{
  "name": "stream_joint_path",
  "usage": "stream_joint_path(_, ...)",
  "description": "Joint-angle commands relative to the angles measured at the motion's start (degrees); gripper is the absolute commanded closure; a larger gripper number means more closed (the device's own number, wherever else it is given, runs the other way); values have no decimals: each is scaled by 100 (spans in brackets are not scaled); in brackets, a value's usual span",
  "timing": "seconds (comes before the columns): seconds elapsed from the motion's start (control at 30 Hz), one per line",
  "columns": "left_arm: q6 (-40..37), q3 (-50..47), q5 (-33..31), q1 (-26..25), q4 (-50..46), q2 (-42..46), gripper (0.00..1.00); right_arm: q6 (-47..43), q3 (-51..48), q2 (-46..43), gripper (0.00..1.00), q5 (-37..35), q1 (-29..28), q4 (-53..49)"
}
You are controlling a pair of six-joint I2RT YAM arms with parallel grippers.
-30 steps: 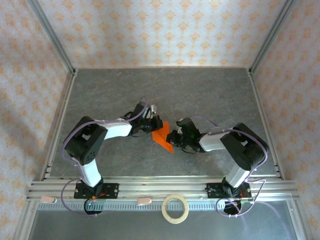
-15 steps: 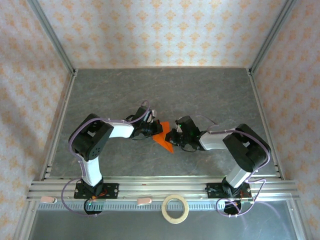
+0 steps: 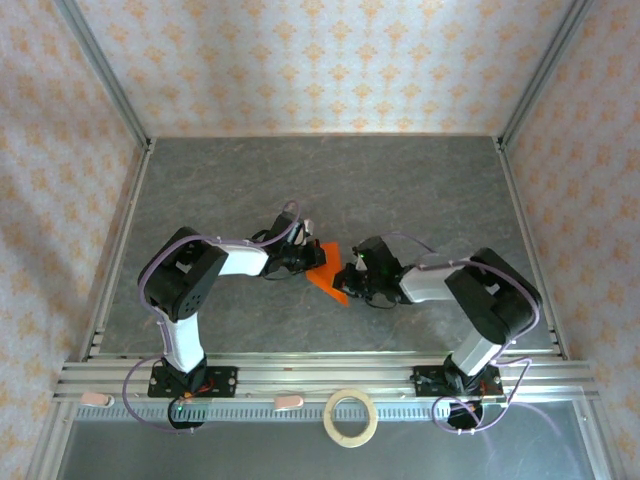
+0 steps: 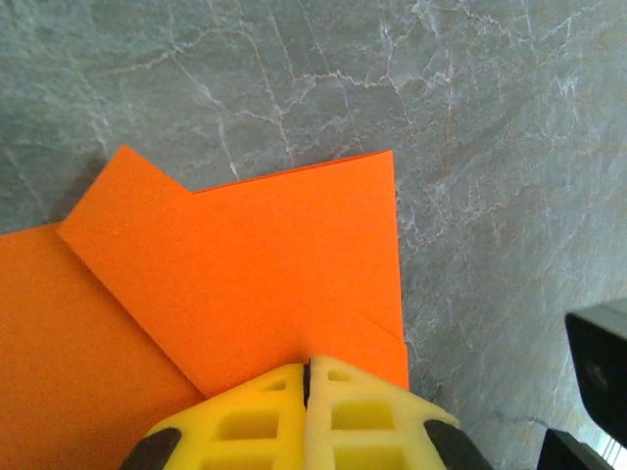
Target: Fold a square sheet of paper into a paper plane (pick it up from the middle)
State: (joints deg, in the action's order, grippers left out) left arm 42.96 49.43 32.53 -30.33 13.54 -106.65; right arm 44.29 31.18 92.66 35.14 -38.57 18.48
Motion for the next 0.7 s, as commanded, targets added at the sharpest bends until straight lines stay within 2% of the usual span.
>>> stream_joint_path(0.0, -148, -111, -357, 56, -343, -413, 100, -25, -556, -349, 100, -18, -5, -400)
stream_joint_path(0.17, -139, -110, -349, 57, -337, -405, 100, 46, -837, -870, 100, -24, 7, -500)
stream_joint_path(0.37, -156, -116, -324, 57, -341, -378, 100, 276, -435, -1402, 100, -268, 7, -598)
stream_joint_path(0.67, -174, -95, -299, 59, -365, -381, 100, 257, 47, -377, 100, 131, -37, -119)
